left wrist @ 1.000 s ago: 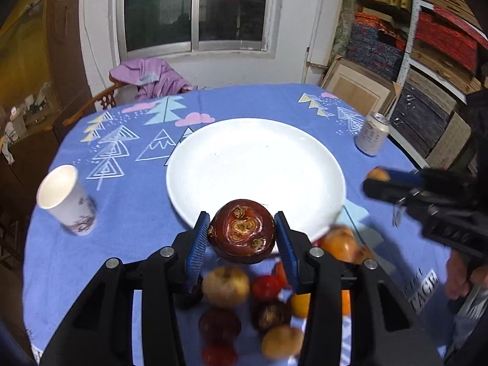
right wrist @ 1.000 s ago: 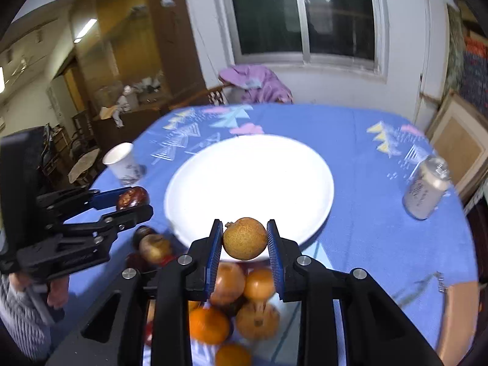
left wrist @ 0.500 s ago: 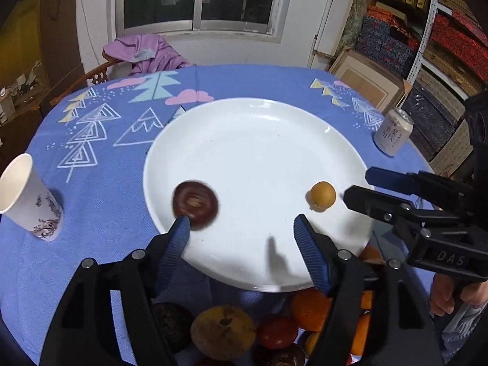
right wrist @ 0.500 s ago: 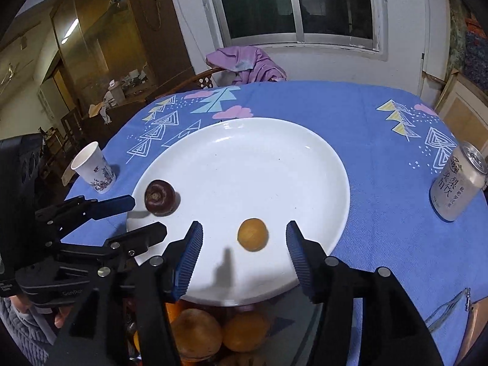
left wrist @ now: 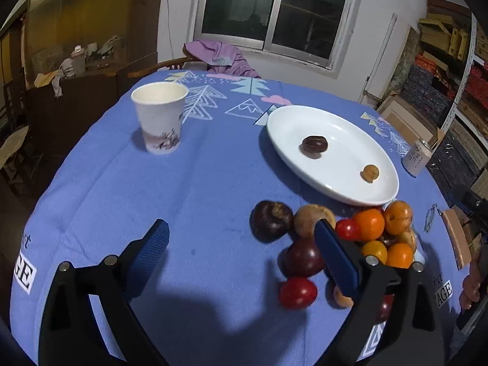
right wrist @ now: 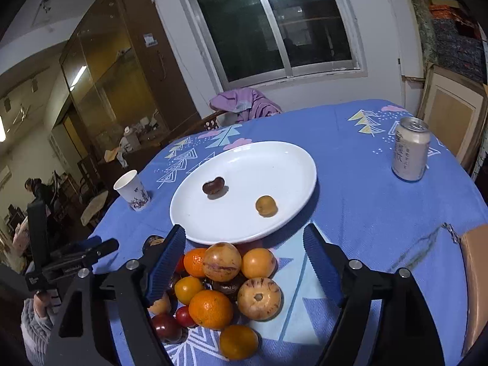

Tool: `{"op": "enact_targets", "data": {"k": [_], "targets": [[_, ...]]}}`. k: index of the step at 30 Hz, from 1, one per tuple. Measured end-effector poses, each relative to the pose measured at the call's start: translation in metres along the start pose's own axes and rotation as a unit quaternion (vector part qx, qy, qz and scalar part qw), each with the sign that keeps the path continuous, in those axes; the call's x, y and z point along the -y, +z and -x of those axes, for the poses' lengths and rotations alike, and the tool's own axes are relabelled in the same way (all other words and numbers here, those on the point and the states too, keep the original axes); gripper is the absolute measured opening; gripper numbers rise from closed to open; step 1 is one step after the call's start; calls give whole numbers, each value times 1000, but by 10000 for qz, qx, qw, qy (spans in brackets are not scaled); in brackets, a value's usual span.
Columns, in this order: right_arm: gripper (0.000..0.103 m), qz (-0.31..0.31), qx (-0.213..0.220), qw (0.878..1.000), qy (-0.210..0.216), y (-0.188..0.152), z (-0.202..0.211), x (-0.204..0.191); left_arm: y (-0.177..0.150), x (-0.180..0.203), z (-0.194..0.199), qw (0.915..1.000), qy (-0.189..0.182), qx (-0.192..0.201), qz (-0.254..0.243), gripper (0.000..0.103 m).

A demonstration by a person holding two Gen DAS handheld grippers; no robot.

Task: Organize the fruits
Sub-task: 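Grasp the large mottled pinkish fruit with the right tool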

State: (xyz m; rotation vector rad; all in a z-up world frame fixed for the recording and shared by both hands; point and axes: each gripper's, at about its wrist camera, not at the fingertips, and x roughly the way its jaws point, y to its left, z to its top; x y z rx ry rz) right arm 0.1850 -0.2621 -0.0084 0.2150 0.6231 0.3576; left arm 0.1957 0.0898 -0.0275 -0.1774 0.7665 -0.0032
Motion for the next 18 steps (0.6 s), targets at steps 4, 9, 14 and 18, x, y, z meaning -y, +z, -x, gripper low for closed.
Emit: {"op": "enact_targets", "data": {"k": [4,9,14,18], "targets": [[99,-355,164,9992,88,-2,12,18,-18,4,4,9999,58,-36,-148,95],[99,-583,-256,9967,501,-8,-3,19,-28,35,12,9963,75,112,-855,96],[99,-731,-11,9951,669,-9,-2,25,-35,53,14,9918,51,130,-1268,96],[100,-671,89,9944,814,-13,-1,21,-33,51,17,9919,163,265,-1229,96]]}}
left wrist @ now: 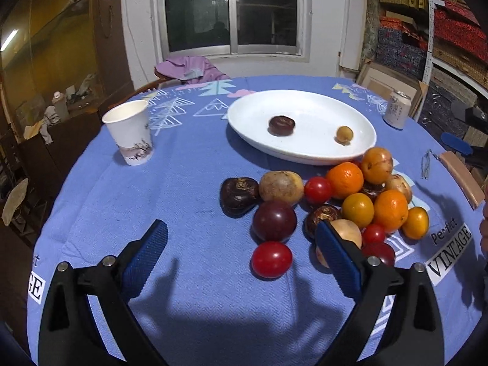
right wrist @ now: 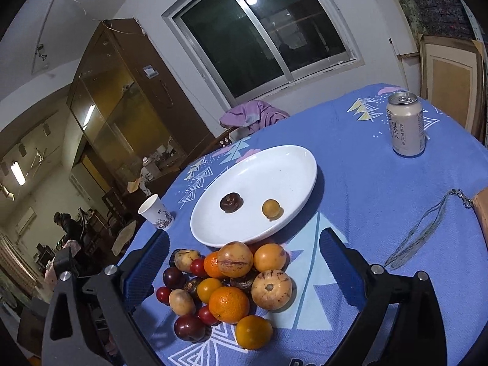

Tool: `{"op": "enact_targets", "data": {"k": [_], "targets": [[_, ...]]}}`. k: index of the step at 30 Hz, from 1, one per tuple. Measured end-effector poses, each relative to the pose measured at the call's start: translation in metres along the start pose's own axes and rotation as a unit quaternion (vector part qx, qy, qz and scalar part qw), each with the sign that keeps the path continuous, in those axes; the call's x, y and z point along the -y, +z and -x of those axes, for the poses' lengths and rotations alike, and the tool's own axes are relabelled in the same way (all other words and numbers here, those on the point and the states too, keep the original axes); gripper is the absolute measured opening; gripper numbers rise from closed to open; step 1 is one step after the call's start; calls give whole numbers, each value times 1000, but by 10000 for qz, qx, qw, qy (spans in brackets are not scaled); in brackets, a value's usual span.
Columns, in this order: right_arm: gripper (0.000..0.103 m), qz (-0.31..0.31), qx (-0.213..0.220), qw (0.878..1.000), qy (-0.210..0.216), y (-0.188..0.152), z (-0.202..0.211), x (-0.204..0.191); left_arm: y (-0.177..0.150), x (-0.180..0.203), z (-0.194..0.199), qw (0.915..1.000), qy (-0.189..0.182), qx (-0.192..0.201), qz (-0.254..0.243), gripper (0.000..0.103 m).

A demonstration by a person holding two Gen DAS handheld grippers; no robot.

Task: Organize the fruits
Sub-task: 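Grasp the large mottled pinkish fruit with the right tool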

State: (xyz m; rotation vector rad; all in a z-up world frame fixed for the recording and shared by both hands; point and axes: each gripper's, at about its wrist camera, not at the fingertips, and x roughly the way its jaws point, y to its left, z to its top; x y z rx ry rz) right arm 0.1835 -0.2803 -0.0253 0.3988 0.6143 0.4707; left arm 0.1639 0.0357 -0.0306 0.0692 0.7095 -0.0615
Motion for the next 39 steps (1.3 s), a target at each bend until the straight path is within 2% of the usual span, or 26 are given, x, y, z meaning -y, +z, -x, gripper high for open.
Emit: {"op": "enact_targets", "data": {"k": [1,5,10,15,23,26,28,32,37,39], "targets": [[100,145,-68,9999,-4,-3,-3,-5,2,-1,-1,10000,12,0,28,99],[100,711,-407,9964,-221,-10,-15,-26,2,-6,-6,9998,150,-65,94,99],[100,731,-670,9945,-346,-17,-28,-25,1,-6,-7,9997,214,-32,73,99],[100,1102,-447,9908,-652,-24,-31,-34,2,-5,-7,9999,88,-100,58,99],[100,1658,-631,9751,-1331,-26,-53,-46,4,-10,-10,9991,-189,-262,262,99],[99,1863,-716,9701,-1379,-30,-61,-53,3,-13,-11,9991,78,-278,312,99],[95,2003,-718,9671,-1394,-31,-64,-58,2,-15,-15,9984,238,-365,353,99],[86,2155,-720,9636,-1407,-29,-71,-64,2,-18,-16,9980,218,-410,432,99],[70,2205,-885,9615,-1384,-31,-83,-64,3,-16,-12,9983,236,-343,400,99],[58,2172,-993,9610,-1392,-32,-89,-61,3,-15,-12,9984,230,-340,387,99]]}}
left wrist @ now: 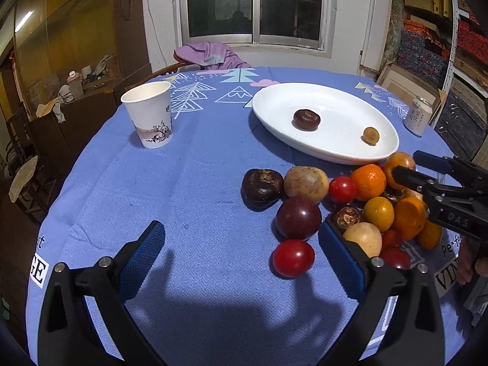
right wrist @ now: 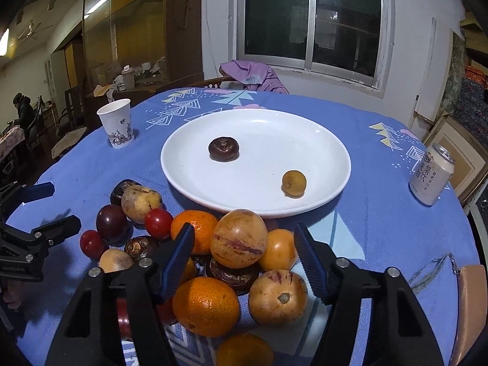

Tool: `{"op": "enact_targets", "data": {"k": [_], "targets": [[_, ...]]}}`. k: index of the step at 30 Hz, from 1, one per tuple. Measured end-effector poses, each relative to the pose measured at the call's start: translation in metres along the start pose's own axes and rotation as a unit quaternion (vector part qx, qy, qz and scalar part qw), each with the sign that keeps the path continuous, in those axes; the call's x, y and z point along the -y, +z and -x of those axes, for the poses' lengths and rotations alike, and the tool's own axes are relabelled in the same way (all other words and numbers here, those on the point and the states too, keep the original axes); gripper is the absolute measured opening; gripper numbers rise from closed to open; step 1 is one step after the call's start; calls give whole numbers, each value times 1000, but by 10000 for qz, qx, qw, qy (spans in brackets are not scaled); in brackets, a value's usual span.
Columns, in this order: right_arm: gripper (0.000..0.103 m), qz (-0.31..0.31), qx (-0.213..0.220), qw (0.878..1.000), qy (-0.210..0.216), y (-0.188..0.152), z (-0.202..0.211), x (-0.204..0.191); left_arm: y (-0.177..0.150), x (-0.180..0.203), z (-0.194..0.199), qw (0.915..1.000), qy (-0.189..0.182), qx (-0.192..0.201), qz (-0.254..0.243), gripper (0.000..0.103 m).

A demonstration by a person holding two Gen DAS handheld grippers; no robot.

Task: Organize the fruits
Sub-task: 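Grasp the large mottled pinkish fruit with the right tool, then grasp the red round plum with the left tool while the right tool holds its fruit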

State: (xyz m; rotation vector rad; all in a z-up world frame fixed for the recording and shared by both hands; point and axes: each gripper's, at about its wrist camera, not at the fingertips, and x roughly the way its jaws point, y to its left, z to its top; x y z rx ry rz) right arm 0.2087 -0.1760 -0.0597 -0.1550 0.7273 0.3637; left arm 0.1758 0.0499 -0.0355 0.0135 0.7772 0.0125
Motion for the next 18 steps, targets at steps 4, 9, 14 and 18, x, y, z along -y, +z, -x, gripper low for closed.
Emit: {"op": "enact_targets", "data": {"k": [4,9,14,18], "targets": [[47,-208,-78,9996,190,0,-5,5,-2,2,1,10000,4,-2,-30,99],[40,-223,-72,9992,313,-1,-4,5,-2,2,-2,10000,59,-30,-50,99],[40,-620,87,9961,616,3,13,18,0,2,-1,10000,-83,35,-15,99],[40,-812,451,9944,512,8,39,37,12,10,-2,9995,-204,219,-141,99]]}}
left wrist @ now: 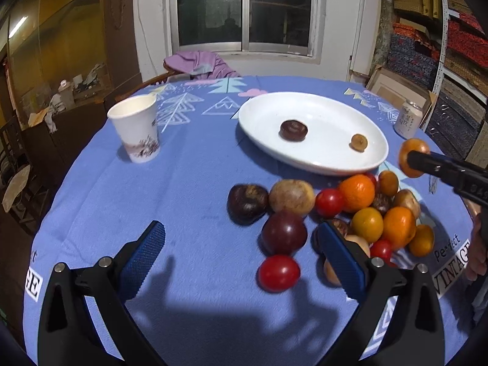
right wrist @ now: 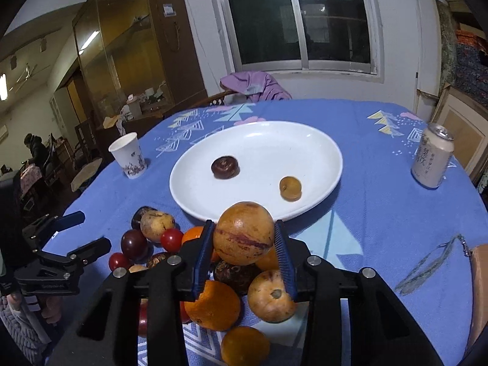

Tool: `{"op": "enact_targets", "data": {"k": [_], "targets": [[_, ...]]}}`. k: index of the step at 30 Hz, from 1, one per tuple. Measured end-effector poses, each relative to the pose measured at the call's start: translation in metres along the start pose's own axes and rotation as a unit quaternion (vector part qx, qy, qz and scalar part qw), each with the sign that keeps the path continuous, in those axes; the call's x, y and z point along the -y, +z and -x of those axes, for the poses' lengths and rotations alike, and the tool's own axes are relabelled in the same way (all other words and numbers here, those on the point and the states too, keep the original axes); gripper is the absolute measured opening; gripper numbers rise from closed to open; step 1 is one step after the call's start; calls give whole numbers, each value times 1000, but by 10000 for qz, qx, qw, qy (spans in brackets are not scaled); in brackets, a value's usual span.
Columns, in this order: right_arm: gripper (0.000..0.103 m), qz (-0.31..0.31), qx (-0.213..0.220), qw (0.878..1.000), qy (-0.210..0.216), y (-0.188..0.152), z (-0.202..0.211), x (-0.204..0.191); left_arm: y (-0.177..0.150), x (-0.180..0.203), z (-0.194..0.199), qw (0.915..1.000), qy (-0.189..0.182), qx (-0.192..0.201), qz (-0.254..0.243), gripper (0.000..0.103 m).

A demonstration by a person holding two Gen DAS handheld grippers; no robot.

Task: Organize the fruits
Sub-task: 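Grasp the red round plum with the left tool while the right tool holds its fruit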

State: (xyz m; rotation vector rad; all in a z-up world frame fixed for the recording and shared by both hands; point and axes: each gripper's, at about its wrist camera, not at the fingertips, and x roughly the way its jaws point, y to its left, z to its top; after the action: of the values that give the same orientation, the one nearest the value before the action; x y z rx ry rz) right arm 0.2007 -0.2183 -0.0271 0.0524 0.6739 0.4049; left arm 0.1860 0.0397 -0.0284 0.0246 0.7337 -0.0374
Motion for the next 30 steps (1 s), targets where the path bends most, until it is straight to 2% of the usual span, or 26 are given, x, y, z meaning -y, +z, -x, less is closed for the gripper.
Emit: {"op": "enact_targets", "data": {"k": [6,10,13,15,18,24,26,30], "targets": [[40,-380,133,9992,49,5,15,27,25,13,-20,9998,-95,-144,-138,99],[40,-494,168,9986,69,6,18,36,24,-10,-32,9984,-226,-393,341,99],[40,-533,193,9984,79,6,20,39,9,-25,-27,9945,-555,-589,670,98],[40,-572,187,9982,83,6,20,41,-2,-21,-16,9955,-598,-527,521,98],[40,-614,168,9979,114,4,20,41,-21,-7,-1,9978,-515,-415,26,98],[40,-631,140,9978,113,2,18,41,-38,23,-3,9956,-407,-373,-761,97],[40,-640,125,9978,127,2,18,41,-39,28,-4,9943,-457,-327,-911,88],[40,-658,104,9977,140,2,17,41,-37,27,-6,9918,-871,-354,-861,77]]}}
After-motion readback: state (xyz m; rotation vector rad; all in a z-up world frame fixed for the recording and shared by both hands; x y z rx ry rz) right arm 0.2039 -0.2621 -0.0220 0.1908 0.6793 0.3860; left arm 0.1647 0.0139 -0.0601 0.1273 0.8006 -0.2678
